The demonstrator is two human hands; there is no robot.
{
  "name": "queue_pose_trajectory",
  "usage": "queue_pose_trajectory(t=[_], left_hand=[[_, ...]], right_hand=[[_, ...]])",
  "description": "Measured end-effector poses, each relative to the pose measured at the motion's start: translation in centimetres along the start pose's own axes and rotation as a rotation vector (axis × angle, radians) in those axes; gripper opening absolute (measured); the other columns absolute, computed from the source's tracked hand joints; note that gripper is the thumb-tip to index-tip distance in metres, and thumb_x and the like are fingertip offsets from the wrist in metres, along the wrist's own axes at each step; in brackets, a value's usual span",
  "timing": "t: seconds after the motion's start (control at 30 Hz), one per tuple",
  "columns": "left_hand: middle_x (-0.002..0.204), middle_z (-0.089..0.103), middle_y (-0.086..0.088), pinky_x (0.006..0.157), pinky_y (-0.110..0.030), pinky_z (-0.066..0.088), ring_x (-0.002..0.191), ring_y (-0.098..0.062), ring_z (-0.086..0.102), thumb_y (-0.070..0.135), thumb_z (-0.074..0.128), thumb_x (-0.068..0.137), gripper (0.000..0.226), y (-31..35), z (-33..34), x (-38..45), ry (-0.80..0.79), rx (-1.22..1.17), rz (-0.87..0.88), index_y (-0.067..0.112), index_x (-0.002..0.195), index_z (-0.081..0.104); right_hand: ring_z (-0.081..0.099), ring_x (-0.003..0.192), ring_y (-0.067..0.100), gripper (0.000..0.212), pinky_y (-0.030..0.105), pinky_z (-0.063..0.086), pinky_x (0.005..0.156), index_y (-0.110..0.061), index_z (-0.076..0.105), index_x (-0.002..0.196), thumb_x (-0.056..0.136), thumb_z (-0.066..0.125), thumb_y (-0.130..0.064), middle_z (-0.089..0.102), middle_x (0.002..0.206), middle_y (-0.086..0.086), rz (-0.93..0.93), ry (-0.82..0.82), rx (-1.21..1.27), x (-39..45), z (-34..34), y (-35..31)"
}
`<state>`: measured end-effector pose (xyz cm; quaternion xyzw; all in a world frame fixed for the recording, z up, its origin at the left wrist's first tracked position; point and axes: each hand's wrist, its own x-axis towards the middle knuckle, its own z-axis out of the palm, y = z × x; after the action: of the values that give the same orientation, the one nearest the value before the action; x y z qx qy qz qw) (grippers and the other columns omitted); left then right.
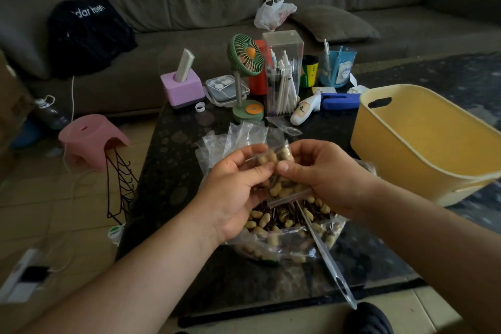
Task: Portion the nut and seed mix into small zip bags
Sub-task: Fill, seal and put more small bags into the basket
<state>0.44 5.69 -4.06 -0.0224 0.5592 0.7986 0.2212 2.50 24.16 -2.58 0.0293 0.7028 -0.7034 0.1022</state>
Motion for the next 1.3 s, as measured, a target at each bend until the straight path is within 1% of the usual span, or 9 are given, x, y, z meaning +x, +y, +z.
queue_pose_trajectory(t=[0.17,0.37,0.6,0.8,0.9,0.97,1.07,1.2,1.3], left_hand=[[0.113,0.079,-0.011,0.079,-0.035,0.063,0.1,-0.023,0.078,0.009,0.072,0.09,0.034,0.1,0.2,0.1,-0.003,-0.048,-0.013,0.016,0.123,0.069],[0.121,0.077,-0.015,0.1,-0.043,0.06,0.116,-0.031,0.074,0.013,0.075,0.081,0.047,-0.5,0.5,0.0,-0.025,0.092,-0.017,0.008,0.127,0.068],[0.12,0.077,-0.017,0.091,-0.038,0.064,0.112,-0.03,0.075,0.007,0.067,0.097,0.032,-0.1,0.4,-0.1,-0.047,0.044,-0.05,0.008,0.13,0.067],[0.107,0.078,-0.013,0.082,-0.035,0.066,0.097,-0.025,0.078,0.002,0.071,0.081,0.047,1.3,1.4,0.2,-0.116,0.034,0.032,0.007,0.127,0.065],[0.114,0.077,-0.015,0.084,-0.037,0.066,0.102,-0.027,0.078,0.013,0.068,0.082,0.046,2.3,3.2,0.8,-0.163,0.029,0.058,0.009,0.128,0.065],[0.126,0.074,-0.017,0.09,-0.039,0.065,0.112,-0.031,0.074,0.037,0.062,0.086,0.058,3.0,5.1,1.2,-0.221,0.072,0.052,0.009,0.137,0.062],[0.106,0.075,-0.013,0.08,-0.036,0.065,0.093,-0.024,0.075,0.059,0.056,0.085,0.064,3.5,8.4,3.0,-0.194,0.066,-0.041,0.011,0.127,0.067],[0.093,0.066,-0.01,0.077,-0.037,0.065,0.082,-0.022,0.069,0.03,0.066,0.103,0.02,1.9,14.3,6.7,-0.129,0.229,-0.167,0.012,0.111,0.064],[0.114,0.068,-0.013,0.07,-0.036,0.064,0.095,-0.025,0.072,0.033,0.071,0.101,0.028,-0.3,17.8,9.3,-0.144,0.402,-0.245,0.014,0.121,0.065]], right_hand=[[0.073,0.103,0.044,0.038,0.05,0.062,0.09,-0.004,0.069,0.108,0.075,0.077,-0.023,0.073,0.108,0.029,-0.014,0.009,0.04,0.0,0.0,0.1],[0.075,0.09,0.029,0.037,0.039,0.061,0.078,-0.004,0.069,0.113,0.082,0.074,-0.024,0.076,0.103,0.017,0.036,-0.008,0.155,0.0,-0.3,0.0],[0.074,0.09,0.028,0.03,0.04,0.062,0.083,-0.002,0.073,0.11,0.083,0.073,-0.016,0.077,0.1,0.017,-0.001,-0.028,0.127,-0.1,-0.4,0.0],[0.074,0.093,0.028,0.034,0.038,0.062,0.081,-0.005,0.07,0.119,0.089,0.071,-0.021,0.075,0.107,0.017,0.006,-0.081,0.182,-0.7,-1.7,-1.2],[0.073,0.099,0.034,0.035,0.047,0.061,0.091,-0.002,0.071,0.117,0.085,0.073,-0.018,0.074,0.113,0.025,-0.076,-0.013,0.139,-1.0,-3.0,-2.5],[0.075,0.101,0.033,0.029,0.045,0.062,0.09,0.0,0.069,0.118,0.091,0.07,-0.012,0.075,0.113,0.021,-0.121,0.032,0.131,-1.4,-4.8,-4.0],[0.075,0.107,0.029,0.029,0.041,0.062,0.091,-0.004,0.067,0.124,0.096,0.066,-0.012,0.076,0.114,0.015,-0.192,0.09,0.144,-2.6,-8.7,-6.8],[0.077,0.099,0.018,0.023,0.035,0.063,0.087,-0.014,0.07,0.12,0.098,0.066,-0.012,0.079,0.105,0.004,-0.268,0.329,-0.071,-4.2,-13.5,-8.7],[0.077,0.092,0.015,0.016,0.038,0.064,0.084,-0.021,0.073,0.112,0.097,0.07,-0.015,0.079,0.098,-0.001,-0.228,0.497,-0.253,-4.0,-16.4,-7.7]])
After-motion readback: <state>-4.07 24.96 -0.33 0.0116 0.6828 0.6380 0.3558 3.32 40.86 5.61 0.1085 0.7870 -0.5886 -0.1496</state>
